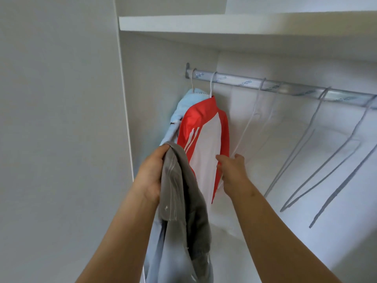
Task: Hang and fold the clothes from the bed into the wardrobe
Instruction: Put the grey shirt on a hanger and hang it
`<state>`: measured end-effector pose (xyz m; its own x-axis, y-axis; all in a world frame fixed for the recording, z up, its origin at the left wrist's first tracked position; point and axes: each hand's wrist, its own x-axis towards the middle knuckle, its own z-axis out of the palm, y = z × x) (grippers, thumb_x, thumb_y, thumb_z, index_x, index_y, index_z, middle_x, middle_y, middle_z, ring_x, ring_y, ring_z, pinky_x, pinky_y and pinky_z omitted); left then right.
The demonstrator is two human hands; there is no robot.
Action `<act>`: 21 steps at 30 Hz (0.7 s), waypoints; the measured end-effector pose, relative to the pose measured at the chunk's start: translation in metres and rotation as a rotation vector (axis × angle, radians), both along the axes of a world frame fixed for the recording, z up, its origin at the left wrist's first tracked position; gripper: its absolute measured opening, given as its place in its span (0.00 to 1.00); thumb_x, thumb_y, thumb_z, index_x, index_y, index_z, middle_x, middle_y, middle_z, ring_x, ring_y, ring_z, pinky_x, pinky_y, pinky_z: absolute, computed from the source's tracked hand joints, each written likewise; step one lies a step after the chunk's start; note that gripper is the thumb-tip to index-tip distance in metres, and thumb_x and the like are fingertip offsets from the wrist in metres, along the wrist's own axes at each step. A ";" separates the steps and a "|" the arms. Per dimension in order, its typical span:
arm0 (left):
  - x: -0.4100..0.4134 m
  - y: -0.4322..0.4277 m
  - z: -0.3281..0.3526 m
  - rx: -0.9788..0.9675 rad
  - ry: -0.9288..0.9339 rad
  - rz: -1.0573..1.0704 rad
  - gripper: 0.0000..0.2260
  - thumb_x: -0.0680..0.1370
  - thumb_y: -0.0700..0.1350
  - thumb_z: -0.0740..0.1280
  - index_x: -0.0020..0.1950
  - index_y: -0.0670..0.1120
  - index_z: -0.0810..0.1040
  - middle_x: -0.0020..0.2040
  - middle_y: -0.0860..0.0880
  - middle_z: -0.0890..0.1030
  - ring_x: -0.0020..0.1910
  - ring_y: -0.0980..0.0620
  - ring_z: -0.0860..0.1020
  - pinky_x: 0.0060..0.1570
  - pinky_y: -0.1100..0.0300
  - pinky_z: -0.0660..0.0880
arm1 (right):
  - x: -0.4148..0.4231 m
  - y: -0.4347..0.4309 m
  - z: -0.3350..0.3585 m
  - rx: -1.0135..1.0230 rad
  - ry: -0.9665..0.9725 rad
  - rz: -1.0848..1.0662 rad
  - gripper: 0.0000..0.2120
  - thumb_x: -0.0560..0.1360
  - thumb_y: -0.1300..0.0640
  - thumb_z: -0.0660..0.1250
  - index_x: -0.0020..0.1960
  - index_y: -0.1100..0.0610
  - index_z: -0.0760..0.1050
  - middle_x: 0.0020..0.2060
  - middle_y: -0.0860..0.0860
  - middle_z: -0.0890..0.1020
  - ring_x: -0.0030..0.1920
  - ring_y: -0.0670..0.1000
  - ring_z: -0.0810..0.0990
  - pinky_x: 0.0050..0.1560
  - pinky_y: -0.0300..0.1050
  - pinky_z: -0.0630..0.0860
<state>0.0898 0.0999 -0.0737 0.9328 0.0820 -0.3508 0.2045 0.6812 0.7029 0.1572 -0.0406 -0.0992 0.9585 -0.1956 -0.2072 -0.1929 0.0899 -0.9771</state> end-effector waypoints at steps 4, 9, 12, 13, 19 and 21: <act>0.009 0.007 -0.001 0.037 0.002 0.017 0.12 0.76 0.49 0.65 0.48 0.40 0.78 0.29 0.45 0.81 0.25 0.51 0.79 0.28 0.59 0.76 | 0.008 0.004 -0.001 0.128 -0.018 -0.047 0.18 0.78 0.64 0.61 0.66 0.56 0.65 0.55 0.57 0.77 0.38 0.51 0.77 0.40 0.42 0.80; 0.020 0.027 -0.002 0.081 0.029 0.021 0.17 0.76 0.50 0.66 0.58 0.39 0.77 0.42 0.42 0.80 0.39 0.47 0.78 0.38 0.53 0.75 | 0.013 0.012 0.007 0.113 -0.076 -0.170 0.08 0.81 0.58 0.56 0.52 0.56 0.73 0.32 0.51 0.72 0.25 0.44 0.63 0.19 0.29 0.63; 0.022 0.034 -0.003 0.103 0.035 0.033 0.14 0.76 0.49 0.66 0.52 0.39 0.78 0.36 0.43 0.81 0.33 0.48 0.80 0.32 0.57 0.76 | 0.011 0.019 0.016 0.106 -0.113 -0.135 0.10 0.81 0.55 0.57 0.48 0.56 0.76 0.30 0.51 0.72 0.24 0.44 0.63 0.21 0.31 0.63; 0.024 0.036 -0.003 0.115 0.032 0.034 0.13 0.76 0.49 0.66 0.50 0.39 0.78 0.35 0.42 0.82 0.32 0.48 0.81 0.30 0.58 0.77 | 0.009 0.022 0.017 0.092 -0.135 -0.133 0.10 0.81 0.54 0.57 0.49 0.55 0.76 0.31 0.51 0.74 0.24 0.44 0.64 0.21 0.30 0.64; 0.023 0.051 -0.007 0.165 0.033 -0.032 0.16 0.78 0.48 0.62 0.59 0.38 0.77 0.52 0.38 0.79 0.49 0.43 0.78 0.47 0.52 0.78 | -0.017 0.039 0.014 0.086 -0.191 -0.175 0.07 0.80 0.56 0.59 0.49 0.52 0.76 0.32 0.51 0.75 0.22 0.43 0.68 0.21 0.31 0.66; 0.021 0.055 -0.009 0.157 0.022 -0.069 0.13 0.79 0.48 0.61 0.54 0.39 0.78 0.44 0.41 0.80 0.42 0.46 0.78 0.34 0.59 0.78 | -0.031 0.045 0.005 0.065 -0.172 -0.195 0.05 0.79 0.55 0.60 0.51 0.51 0.75 0.31 0.50 0.75 0.21 0.42 0.68 0.21 0.31 0.66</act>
<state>0.1104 0.1546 -0.0826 0.9302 0.0736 -0.3596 0.2637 0.5476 0.7941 0.1266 0.0048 -0.0941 0.9261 -0.3720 -0.0630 0.0023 0.1724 -0.9850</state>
